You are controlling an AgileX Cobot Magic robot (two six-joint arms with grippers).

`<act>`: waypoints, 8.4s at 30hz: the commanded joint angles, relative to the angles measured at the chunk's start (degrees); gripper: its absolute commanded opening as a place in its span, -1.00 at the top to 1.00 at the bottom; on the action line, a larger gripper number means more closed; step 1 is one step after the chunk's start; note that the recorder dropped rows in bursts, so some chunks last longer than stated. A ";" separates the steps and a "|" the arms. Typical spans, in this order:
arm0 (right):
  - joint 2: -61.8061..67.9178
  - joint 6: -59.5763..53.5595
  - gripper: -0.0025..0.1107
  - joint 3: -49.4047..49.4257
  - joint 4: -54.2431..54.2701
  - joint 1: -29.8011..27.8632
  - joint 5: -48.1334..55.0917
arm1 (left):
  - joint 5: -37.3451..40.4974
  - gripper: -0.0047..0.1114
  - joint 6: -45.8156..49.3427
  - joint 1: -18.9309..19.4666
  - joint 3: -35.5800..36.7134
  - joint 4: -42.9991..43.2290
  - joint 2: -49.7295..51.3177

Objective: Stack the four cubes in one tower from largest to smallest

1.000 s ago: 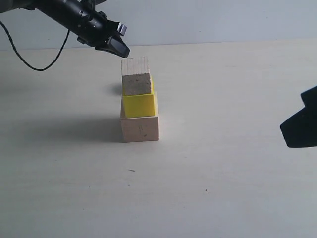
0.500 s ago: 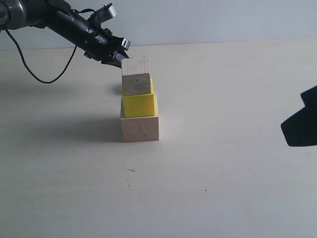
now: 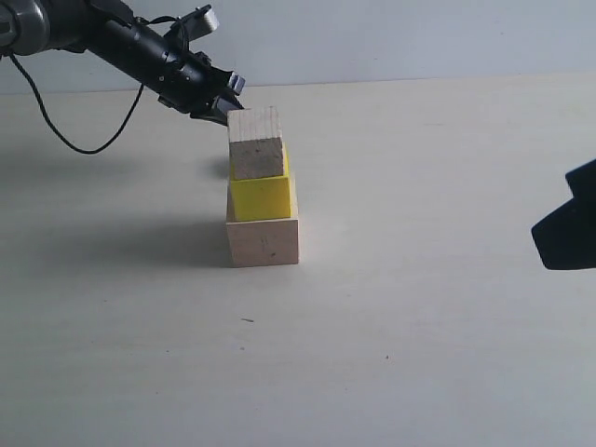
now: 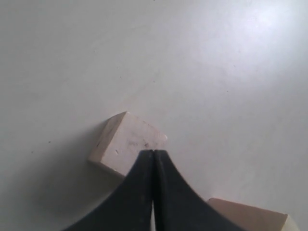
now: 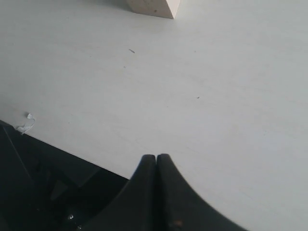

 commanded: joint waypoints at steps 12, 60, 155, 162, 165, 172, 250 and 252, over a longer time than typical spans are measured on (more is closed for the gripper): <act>-0.33 0.36 0.96 0.36 -0.58 -0.18 -0.89 | -2.17 0.92 -1.18 -1.40 -0.38 1.06 0.08; -0.33 0.22 0.96 0.36 -1.30 -0.18 -1.74 | -5.68 0.92 -10.49 2.54 -0.38 10.96 -1.07; -0.33 0.21 0.96 0.36 -0.18 -0.18 -1.76 | -3.72 0.92 12.26 -2.30 -0.38 -7.73 5.75; -0.33 0.21 0.96 0.36 -0.18 -0.18 -1.76 | -4.32 0.92 10.51 -2.30 -0.38 -5.38 6.33; -0.33 0.21 0.96 0.36 -0.18 -0.18 -1.76 | -4.60 0.92 9.31 -2.06 -0.38 -4.08 6.33; -0.33 0.21 0.96 0.36 -0.18 -0.18 -1.76 | -4.58 0.92 7.70 -0.53 -0.38 -1.93 6.23; -0.33 -3.17 0.96 0.36 -1.68 -0.18 -1.27 | -5.58 -0.19 -0.82 -0.56 -0.38 18.85 -4.04; -0.33 -3.17 0.96 0.36 -1.68 -0.18 -1.27 | -5.70 -0.19 -0.84 -0.56 -0.38 18.85 -3.94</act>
